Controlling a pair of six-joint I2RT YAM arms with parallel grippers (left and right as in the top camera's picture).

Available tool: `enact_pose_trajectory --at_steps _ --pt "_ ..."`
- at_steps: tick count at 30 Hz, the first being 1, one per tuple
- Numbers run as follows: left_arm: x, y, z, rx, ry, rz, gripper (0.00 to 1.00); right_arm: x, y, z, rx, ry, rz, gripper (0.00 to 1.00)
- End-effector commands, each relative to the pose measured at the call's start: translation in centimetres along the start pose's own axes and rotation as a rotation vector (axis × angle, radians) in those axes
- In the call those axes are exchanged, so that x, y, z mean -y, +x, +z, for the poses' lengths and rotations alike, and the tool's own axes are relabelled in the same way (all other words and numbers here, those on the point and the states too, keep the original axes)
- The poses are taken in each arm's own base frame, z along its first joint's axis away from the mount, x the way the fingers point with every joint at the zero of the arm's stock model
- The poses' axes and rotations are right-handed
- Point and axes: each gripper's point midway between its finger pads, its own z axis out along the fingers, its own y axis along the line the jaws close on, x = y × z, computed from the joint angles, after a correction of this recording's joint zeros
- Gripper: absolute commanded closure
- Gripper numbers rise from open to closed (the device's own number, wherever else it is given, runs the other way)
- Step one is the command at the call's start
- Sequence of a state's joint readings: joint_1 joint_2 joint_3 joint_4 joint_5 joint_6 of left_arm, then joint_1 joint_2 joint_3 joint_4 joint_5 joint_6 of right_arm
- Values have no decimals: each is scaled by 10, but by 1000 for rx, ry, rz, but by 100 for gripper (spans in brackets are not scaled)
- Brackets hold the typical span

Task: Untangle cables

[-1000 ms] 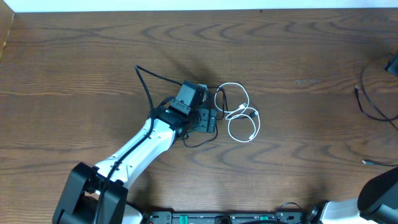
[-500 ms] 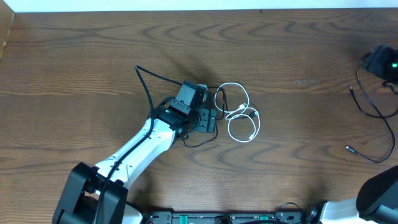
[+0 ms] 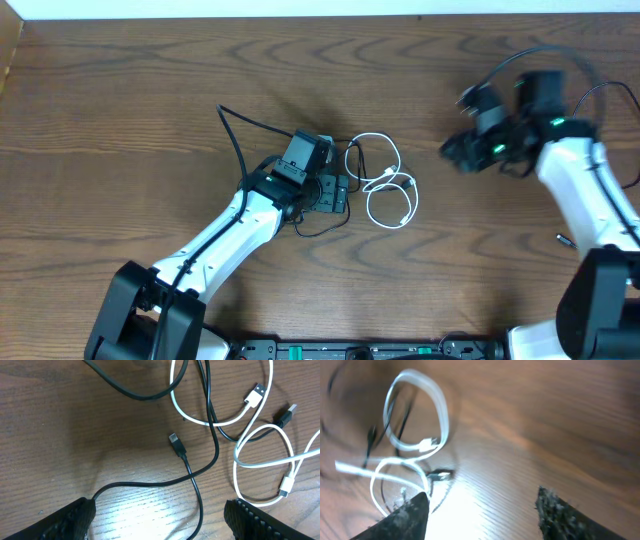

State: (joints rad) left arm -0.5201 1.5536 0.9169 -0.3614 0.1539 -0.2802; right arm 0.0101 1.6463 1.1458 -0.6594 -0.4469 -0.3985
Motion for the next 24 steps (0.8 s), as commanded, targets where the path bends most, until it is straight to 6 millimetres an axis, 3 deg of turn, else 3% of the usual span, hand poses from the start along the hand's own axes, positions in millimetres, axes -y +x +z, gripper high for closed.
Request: enact_pose_trajectory --at_steps 1,7,14,20,24 --pt "-1 0 1 -4 -7 13 13 -32 15 28 -25 -70 -287 33" --pt "-1 0 1 -4 -7 13 13 -56 9 60 38 -16 -449 29" --pt "-1 0 1 -4 -7 13 13 -79 7 73 75 -26 -523 27" --pt "-1 0 1 -4 -7 13 13 -83 10 74 66 -41 -489 34" --pt "-1 0 1 -4 -7 13 13 -95 -2 72 121 -108 -339 42"
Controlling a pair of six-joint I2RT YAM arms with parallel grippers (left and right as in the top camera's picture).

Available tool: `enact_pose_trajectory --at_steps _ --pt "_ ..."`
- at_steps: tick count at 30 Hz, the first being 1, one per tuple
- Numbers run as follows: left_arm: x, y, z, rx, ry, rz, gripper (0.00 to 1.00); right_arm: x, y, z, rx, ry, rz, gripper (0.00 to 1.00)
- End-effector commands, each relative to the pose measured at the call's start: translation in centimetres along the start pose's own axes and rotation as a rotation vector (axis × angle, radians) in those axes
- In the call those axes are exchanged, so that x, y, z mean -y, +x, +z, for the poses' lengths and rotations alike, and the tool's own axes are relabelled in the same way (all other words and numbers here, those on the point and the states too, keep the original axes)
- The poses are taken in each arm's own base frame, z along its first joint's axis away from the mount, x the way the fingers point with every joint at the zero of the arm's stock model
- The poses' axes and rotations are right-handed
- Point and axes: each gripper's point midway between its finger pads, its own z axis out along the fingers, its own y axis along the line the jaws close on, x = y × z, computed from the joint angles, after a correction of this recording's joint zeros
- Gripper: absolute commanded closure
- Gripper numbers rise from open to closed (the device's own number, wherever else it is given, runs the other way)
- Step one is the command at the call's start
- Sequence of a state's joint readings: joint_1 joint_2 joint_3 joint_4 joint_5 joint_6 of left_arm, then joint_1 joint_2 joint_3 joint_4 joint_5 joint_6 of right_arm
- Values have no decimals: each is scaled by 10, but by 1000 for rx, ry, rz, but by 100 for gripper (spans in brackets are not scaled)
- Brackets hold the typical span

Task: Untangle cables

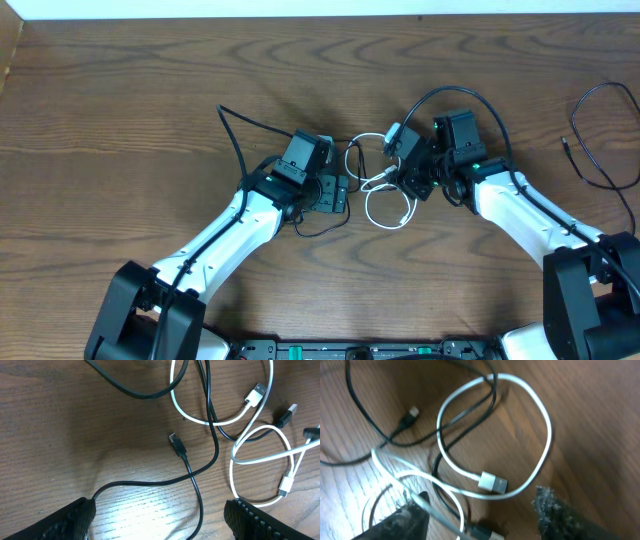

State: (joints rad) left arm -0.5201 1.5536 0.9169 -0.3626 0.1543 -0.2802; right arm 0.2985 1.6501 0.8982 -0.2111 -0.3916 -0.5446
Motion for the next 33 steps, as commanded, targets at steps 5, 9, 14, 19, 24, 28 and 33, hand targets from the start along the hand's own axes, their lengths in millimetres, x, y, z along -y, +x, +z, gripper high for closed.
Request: enact_pose_trajectory --at_steps 5,9,14,19,24,28,33 --pt "-1 0 1 -2 -7 13 13 -1 -19 2 86 -26 231 83" --pt "-1 0 1 -3 -7 13 13 21 -23 -1 107 85 342 99" --pt "-1 0 1 -3 -7 13 13 32 -46 -19 187 116 383 99" --pt "-1 0 1 -3 -7 13 13 25 -50 -30 190 102 381 92" --pt "-1 0 1 -3 -7 13 13 4 -22 -24 68 21 708 94" --pt "-1 0 1 -2 -7 13 13 -13 -2 -23 -33 -10 1135 76" --pt "-1 0 1 -3 -7 13 13 -30 -8 -19 -56 -56 1238 73"
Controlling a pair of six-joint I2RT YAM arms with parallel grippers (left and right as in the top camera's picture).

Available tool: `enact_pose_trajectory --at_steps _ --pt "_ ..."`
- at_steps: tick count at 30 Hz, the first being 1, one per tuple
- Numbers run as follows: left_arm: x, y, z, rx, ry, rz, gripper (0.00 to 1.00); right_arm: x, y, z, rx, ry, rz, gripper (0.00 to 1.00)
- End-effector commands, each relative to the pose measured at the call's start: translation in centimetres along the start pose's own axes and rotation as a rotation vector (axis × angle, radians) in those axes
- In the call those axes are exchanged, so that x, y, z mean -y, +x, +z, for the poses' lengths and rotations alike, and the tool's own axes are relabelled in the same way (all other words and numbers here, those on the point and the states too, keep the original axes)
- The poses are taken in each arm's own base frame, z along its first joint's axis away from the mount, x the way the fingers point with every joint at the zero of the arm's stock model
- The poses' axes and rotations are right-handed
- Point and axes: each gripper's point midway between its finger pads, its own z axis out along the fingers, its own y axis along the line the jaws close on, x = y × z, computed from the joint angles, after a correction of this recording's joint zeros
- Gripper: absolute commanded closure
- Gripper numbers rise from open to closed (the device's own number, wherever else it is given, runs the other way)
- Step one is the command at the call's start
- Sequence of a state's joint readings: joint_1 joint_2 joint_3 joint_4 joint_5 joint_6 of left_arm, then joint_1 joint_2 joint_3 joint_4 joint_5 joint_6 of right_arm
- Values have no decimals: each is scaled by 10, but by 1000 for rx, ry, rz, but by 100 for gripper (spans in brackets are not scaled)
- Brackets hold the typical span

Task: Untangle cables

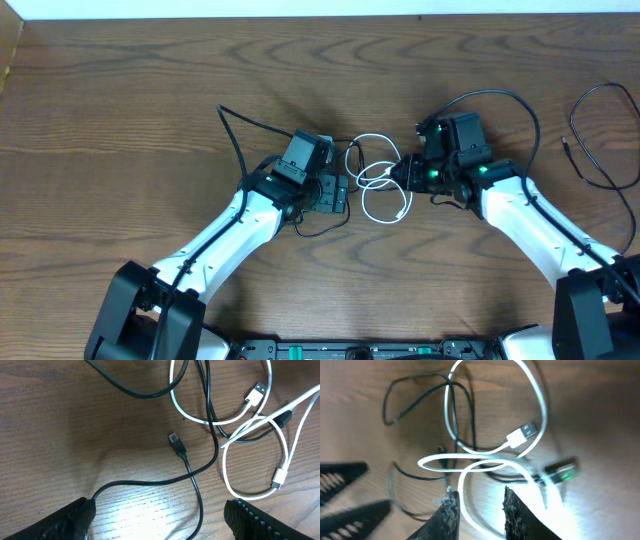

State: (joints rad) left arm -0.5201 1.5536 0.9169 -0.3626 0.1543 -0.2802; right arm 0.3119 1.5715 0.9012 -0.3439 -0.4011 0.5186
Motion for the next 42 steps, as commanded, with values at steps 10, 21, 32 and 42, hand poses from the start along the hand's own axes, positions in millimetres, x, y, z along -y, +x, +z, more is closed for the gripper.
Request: enact_pose_trajectory --at_steps 10,21,32,42 --pt "-28 -6 -4 12 -80 -37 14 -13 10 23 1 0 453 52" --pt "-75 -3 -12 -19 -148 -159 14 -18 -25 64 160 -55 487 77" --pt "-72 1 -11 -35 -129 -160 14 -85 -46 41 224 -315 -61 99" --pt "-72 1 -11 -35 -129 -160 14 -130 -53 -56 352 -318 -446 99"
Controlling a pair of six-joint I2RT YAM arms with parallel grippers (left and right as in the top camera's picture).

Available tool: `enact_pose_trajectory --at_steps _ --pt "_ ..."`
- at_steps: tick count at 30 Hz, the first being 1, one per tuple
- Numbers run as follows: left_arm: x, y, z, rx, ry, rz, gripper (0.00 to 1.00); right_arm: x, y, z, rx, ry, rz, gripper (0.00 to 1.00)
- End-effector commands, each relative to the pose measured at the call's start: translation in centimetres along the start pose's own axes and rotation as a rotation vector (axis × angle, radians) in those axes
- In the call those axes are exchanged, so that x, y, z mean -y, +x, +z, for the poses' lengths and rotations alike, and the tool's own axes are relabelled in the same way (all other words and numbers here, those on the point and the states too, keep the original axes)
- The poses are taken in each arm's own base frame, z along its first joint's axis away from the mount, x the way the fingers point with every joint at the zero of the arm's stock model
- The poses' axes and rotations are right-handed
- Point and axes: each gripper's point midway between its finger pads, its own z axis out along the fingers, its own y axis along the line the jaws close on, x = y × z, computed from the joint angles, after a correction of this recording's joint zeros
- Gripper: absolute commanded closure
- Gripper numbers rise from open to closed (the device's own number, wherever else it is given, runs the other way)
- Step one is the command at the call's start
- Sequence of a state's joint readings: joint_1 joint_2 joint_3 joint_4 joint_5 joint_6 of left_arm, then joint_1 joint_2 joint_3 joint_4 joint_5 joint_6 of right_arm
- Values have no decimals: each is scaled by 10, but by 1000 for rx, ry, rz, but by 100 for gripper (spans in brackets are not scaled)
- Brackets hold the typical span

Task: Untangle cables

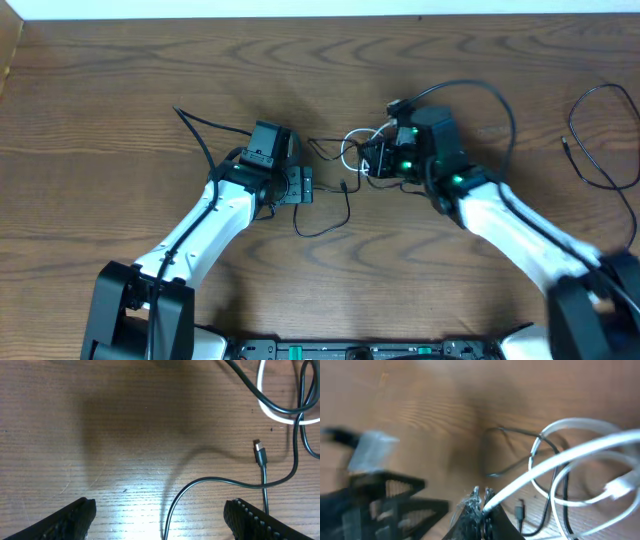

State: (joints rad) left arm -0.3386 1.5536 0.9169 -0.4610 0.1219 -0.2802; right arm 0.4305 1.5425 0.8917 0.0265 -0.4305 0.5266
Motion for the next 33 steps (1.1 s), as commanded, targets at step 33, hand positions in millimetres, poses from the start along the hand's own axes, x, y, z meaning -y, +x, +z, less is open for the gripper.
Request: enact_pose_trajectory --at_steps 33 --pt "4 -1 -3 0 26 12 14 -51 -210 -306 1104 402 -409 99"
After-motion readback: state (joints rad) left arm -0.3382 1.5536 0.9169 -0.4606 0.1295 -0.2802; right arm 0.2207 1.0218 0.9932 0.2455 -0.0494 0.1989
